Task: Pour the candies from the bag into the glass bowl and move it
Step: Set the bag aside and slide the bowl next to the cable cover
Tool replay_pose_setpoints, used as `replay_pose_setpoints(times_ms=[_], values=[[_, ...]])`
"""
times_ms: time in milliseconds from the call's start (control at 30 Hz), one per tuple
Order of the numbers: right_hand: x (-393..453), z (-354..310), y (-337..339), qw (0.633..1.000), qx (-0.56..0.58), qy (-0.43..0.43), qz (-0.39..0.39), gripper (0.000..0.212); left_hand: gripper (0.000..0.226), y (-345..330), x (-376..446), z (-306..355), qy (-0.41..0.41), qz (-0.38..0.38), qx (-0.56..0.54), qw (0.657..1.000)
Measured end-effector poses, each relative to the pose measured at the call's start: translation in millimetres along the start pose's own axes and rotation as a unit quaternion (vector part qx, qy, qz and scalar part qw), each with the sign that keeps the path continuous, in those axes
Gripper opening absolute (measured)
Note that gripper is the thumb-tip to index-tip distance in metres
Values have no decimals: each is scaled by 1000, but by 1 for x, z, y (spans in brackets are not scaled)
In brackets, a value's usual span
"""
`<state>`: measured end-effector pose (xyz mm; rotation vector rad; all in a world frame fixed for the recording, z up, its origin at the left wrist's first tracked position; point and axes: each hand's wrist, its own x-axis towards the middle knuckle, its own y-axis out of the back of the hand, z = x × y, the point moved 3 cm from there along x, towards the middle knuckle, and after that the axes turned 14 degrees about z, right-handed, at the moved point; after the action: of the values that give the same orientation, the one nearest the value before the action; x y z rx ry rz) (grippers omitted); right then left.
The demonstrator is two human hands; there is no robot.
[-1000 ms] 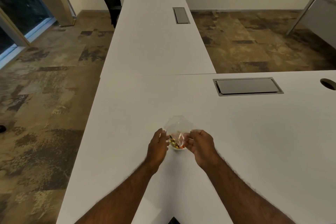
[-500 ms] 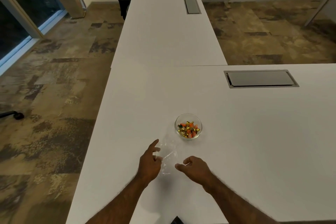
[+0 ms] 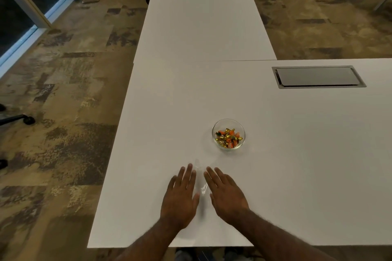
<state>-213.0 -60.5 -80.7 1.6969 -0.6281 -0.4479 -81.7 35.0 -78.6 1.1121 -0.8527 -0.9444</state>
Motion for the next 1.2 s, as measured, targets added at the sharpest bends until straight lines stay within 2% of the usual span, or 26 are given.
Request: replay_pose_setpoints(times_ms=[67, 167, 233, 300, 400, 600, 700, 800, 867, 900, 967, 1000, 1067, 1100, 1133, 1200], values=[[-1, -1, -6, 1000, -2, 9, -20, 56, 69, -7, -3, -2, -18, -43, 18, 999], [-1, 4, -17, 996, -9, -15, -84, 71, 74, -17, -8, -10, 2, -124, 25, 992], [-2, 9, -22, 993, -11, -23, -113, 74, 76, -22, -11, -14, 13, -156, 21, 987], [-3, 11, -23, 990, 1, -29, -137, 75, 76, -28, -13, -17, 16, -166, 26, 986], [-4, 12, -22, 992, 23, -19, -121, 74, 78, -35, -15, -19, 10, -148, 33, 988], [8, 15, 0, 999, 28, 4, 21, 65, 84, -27, -7, -11, 13, -67, 4, 998], [23, 32, 22, 986, 103, -62, 119, 60, 80, -11, 21, -1, 32, -8, -48, 998], [41, 52, 44, 940, 159, -166, 251, 56, 72, 3, 65, 16, 94, 57, -169, 979], [56, 66, 52, 894, 219, -251, 299, 54, 63, 9, 97, 29, 171, 80, -287, 939], [64, 73, 54, 868, 265, -300, 295, 53, 58, 12, 113, 35, 220, 74, -353, 906], [79, 93, 50, 797, 375, -402, 251, 47, 50, 12, 140, 47, 321, 46, -472, 820], [86, 101, 47, 748, 435, -446, 227, 44, 47, 12, 151, 50, 366, 42, -513, 775], [98, 114, 41, 645, 541, -500, 203, 41, 46, 4, 169, 56, 442, 35, -565, 696], [103, 118, 38, 605, 575, -515, 196, 41, 46, -2, 175, 57, 471, 31, -582, 662], [108, 120, 36, 572, 600, -527, 190, 41, 45, -7, 179, 58, 496, 28, -596, 631], [115, 121, 31, 531, 626, -545, 172, 41, 43, -17, 187, 62, 532, 24, -617, 579]])
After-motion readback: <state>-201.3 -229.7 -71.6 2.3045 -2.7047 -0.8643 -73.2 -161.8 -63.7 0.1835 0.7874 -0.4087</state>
